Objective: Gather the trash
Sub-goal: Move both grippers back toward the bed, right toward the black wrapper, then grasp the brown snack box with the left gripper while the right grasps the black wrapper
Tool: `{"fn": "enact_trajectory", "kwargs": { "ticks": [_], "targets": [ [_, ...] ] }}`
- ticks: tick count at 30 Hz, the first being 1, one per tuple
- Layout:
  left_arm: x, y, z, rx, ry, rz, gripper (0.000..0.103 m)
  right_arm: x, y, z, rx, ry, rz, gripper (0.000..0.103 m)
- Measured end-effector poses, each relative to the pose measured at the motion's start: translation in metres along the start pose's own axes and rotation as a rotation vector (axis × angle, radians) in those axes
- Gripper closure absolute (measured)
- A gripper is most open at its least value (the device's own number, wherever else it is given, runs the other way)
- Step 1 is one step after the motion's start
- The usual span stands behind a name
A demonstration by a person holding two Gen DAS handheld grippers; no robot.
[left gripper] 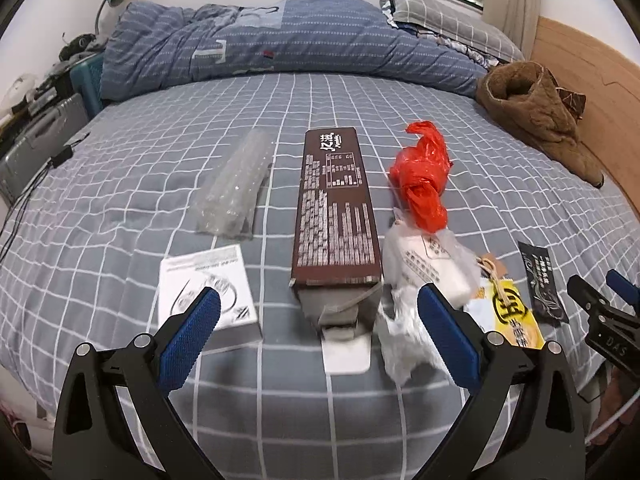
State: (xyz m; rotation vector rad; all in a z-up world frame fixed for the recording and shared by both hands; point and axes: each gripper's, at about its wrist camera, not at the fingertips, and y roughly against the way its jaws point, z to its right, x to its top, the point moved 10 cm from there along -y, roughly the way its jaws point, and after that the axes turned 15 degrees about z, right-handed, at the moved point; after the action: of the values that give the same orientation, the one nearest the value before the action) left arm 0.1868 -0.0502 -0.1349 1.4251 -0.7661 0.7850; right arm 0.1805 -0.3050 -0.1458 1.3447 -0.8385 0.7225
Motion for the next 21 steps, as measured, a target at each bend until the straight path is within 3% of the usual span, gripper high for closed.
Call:
{"fn": "enact_trajectory", "kwargs": {
  "ticks": [9,12,21],
  "targets": [
    [0.013,-0.031,0.002,0.011,0.008,-0.016,0.007,-0.011,-0.039,0.006,-0.011,-0.027,-0.083,0.014],
    [0.012,-0.039,0.002,0.017,0.011,-0.026,0.008,-0.02,-0.051,0.006,-0.005,-0.04,-0.122,0.019],
    [0.003,-0.06,0.006,0.011,-0.008,-0.066,0.025,-0.032,-0.065,0.002,0.011,-0.064,-0.179,0.04]
  ]
}}
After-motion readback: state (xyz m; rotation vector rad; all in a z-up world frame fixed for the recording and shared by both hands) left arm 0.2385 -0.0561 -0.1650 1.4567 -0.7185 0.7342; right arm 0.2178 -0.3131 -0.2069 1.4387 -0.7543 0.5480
